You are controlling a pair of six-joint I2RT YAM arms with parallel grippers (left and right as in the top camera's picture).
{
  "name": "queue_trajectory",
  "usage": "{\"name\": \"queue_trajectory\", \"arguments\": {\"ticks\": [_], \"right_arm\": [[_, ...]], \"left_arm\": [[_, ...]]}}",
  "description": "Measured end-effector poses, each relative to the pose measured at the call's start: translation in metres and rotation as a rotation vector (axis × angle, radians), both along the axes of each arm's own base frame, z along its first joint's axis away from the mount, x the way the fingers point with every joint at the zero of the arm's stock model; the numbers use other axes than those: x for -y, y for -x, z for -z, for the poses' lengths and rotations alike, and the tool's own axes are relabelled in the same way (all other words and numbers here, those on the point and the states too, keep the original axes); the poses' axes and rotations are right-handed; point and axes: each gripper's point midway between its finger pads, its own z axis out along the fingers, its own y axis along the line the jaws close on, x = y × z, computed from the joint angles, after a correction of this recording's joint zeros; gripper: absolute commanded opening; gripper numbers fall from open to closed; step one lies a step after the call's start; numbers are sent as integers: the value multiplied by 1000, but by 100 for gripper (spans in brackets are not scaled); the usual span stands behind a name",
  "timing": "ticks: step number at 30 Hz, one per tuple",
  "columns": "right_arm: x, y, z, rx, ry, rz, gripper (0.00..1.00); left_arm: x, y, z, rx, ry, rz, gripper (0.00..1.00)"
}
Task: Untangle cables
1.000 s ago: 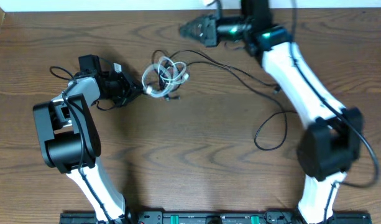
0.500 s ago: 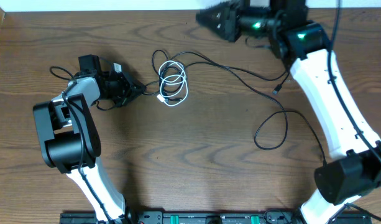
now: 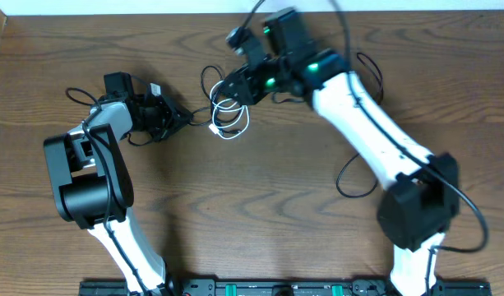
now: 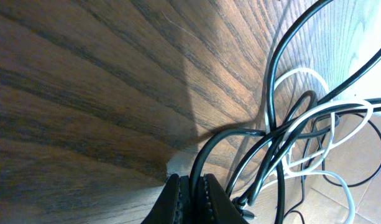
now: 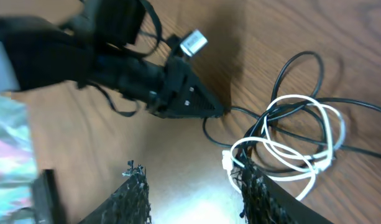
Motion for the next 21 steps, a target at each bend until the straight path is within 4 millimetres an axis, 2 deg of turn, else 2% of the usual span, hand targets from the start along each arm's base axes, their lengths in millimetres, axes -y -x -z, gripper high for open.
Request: {"name": "queue_trajectory", "arguments": {"ticks": [4, 12, 15, 18, 21], "right_arm": [[-20, -13, 40, 41, 48, 4, 54], [-24, -36, 89, 58, 105, 51, 54], [-21, -34, 120, 6, 151, 54, 49], [-11, -22, 153, -87, 222, 54, 35], [2, -4, 172, -182, 295, 51, 30]], "left_arm": [[0, 0, 0, 0, 0, 0, 8], [0, 0, 0, 0, 0, 0, 8], [0, 0, 0, 0, 0, 0, 8], [0, 0, 0, 0, 0, 0, 8], [0, 0, 0, 0, 0, 0, 8]]}}
